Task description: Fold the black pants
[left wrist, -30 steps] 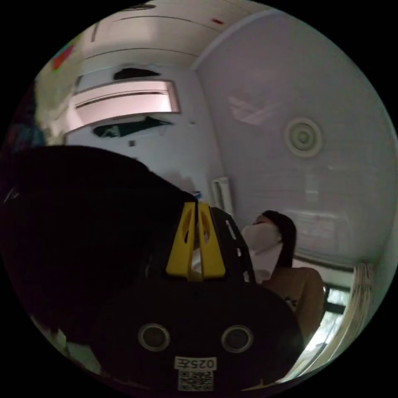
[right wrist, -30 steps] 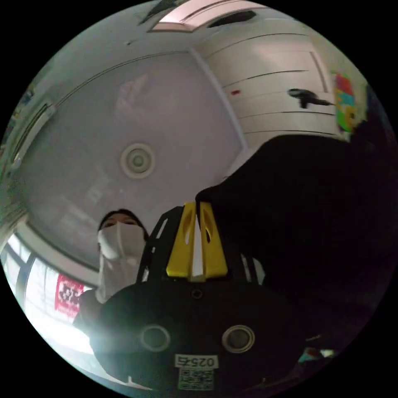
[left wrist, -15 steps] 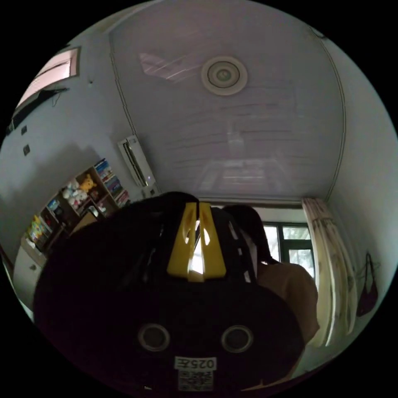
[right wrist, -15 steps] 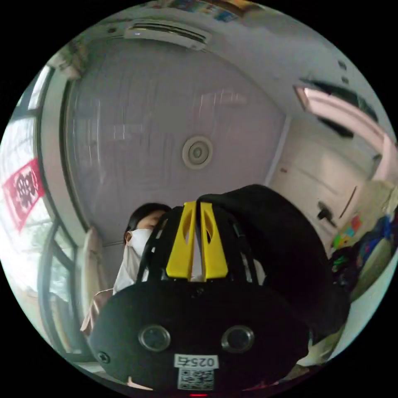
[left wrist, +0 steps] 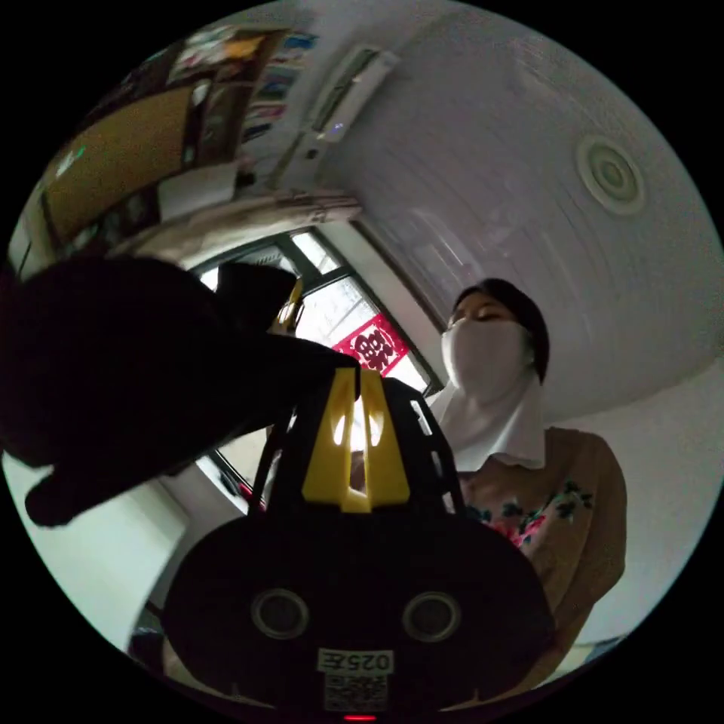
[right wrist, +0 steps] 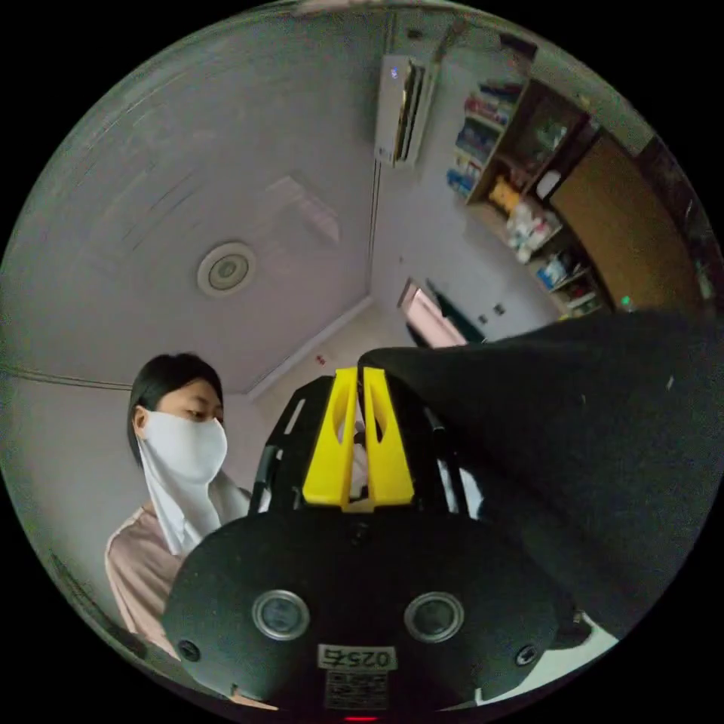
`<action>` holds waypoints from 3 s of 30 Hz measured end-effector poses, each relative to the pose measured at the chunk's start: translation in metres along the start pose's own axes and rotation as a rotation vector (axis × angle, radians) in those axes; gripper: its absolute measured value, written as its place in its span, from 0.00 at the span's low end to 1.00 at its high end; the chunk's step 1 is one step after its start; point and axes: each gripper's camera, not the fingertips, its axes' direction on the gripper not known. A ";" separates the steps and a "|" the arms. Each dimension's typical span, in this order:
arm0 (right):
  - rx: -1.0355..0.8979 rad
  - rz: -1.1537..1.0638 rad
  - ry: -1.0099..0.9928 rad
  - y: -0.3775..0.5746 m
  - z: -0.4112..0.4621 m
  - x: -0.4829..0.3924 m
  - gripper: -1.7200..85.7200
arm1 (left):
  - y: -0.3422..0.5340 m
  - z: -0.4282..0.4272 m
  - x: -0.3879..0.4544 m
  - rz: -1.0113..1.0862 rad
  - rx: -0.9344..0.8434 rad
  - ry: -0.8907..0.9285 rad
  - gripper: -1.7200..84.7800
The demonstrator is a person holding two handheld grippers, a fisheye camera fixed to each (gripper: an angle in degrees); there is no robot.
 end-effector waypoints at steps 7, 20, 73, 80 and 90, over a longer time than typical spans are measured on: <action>-0.630 0.162 -0.105 0.058 0.293 0.092 0.01 | 0.152 -0.028 -0.165 -0.495 -0.144 -0.417 0.01; -0.640 0.298 0.331 0.150 0.408 0.142 0.15 | 0.197 -0.207 -0.215 -0.564 -0.038 -0.846 0.11; 0.632 1.137 0.078 0.294 0.047 0.027 0.09 | 0.473 -0.070 -0.450 -0.206 -0.945 -1.466 0.15; 0.377 0.693 -0.178 0.133 0.143 -0.101 0.08 | 0.455 -0.059 -0.377 0.054 -0.905 -1.592 0.17; 0.093 0.200 -0.354 0.034 0.322 -0.244 0.08 | 0.325 -0.048 -0.105 0.653 -0.224 -1.524 0.17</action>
